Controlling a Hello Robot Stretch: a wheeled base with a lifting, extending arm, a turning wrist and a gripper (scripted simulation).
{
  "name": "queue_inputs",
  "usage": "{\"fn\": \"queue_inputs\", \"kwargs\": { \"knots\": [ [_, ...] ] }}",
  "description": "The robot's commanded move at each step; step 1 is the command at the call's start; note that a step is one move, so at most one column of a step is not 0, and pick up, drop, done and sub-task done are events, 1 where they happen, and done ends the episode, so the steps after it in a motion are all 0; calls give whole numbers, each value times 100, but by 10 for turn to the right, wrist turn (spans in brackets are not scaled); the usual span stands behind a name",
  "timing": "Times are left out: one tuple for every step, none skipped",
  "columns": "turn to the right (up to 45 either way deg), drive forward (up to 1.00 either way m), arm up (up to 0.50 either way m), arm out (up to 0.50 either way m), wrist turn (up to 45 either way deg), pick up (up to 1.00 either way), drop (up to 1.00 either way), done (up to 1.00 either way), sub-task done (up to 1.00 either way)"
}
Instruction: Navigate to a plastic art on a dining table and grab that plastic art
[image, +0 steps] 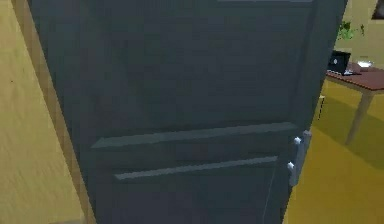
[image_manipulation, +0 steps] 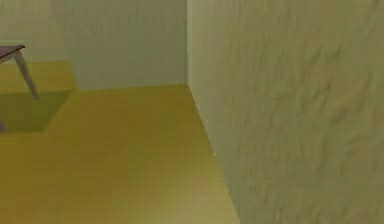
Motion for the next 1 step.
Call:
{"fn": "queue_inputs", "kwargs": {
  "knots": [
    [0,5,0,0,0,0,0,0,0]
  ]
}}
